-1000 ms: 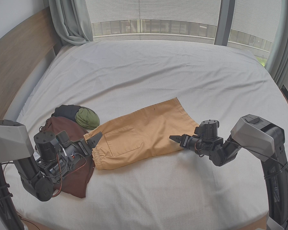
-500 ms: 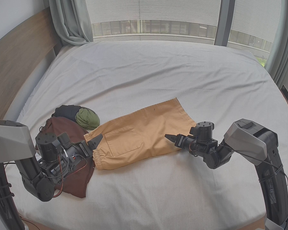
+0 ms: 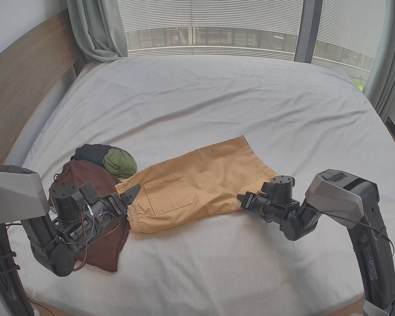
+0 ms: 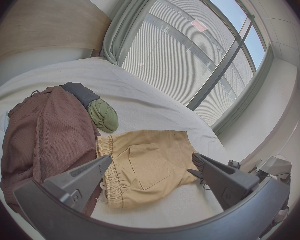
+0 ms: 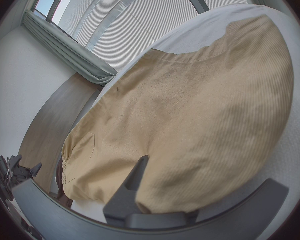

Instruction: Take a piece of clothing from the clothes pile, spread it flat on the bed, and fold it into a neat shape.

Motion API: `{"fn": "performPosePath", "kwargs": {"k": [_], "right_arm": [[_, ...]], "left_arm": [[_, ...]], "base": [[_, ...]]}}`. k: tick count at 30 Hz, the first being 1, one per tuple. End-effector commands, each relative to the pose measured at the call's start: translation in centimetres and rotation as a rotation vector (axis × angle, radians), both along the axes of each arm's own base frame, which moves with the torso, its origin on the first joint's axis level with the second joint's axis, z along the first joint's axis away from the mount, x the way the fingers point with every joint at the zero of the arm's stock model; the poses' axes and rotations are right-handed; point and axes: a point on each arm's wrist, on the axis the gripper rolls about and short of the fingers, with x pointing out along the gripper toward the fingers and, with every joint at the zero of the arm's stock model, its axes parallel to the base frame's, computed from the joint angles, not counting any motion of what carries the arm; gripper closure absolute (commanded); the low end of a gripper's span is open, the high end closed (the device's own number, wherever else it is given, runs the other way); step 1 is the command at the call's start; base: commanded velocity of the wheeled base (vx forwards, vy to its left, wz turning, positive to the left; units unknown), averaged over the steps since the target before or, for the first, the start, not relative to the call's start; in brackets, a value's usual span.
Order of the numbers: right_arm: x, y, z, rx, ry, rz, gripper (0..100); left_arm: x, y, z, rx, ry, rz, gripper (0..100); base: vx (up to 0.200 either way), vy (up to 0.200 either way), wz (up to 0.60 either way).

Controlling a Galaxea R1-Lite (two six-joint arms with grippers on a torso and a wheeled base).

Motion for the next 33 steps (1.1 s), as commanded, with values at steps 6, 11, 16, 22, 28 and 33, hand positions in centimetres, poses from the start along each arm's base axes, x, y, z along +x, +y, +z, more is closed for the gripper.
{"fn": "performPosePath", "kwargs": {"k": [6, 11, 16, 22, 28, 33], "right_arm": [[-3.1, -1.2, 2.5, -0.023, 0.021, -0.004, 100], [-5.1, -2.2, 3.3, -0.067, 0.026, 0.0, 100], [-7.7, -3.8, 3.2, -0.135, 0.03, -0.05, 100], [-10.5, -5.0, 2.3, -0.158, 0.094, -0.054, 100], [-12.1, -6.0, 1.5, -0.157, 0.096, -0.07, 100], [-12.3, -6.4, 0.3, -0.152, 0.09, -0.077, 100]], "left_arm": [[0.0, 0.1, -0.1, -0.002, 0.004, 0.001, 0], [0.0, 0.0, -0.2, -0.01, 0.01, 0.002, 0], [0.1, 0.1, -0.2, -0.016, 0.01, 0.004, 0], [-0.1, 0.2, -0.2, -0.028, 0.022, -0.001, 0], [-0.9, -0.3, -0.6, -0.063, 0.066, -0.029, 0], [-1.6, -0.6, -1.0, -0.072, 0.1, -0.058, 0]], "base": [[0.0, 0.0, 0.0], [0.0, 0.0, 0.0], [0.0, 0.0, 0.0], [0.0, 0.0, 0.0], [0.0, 0.0, 0.0], [0.0, 0.0, 0.0]]}}
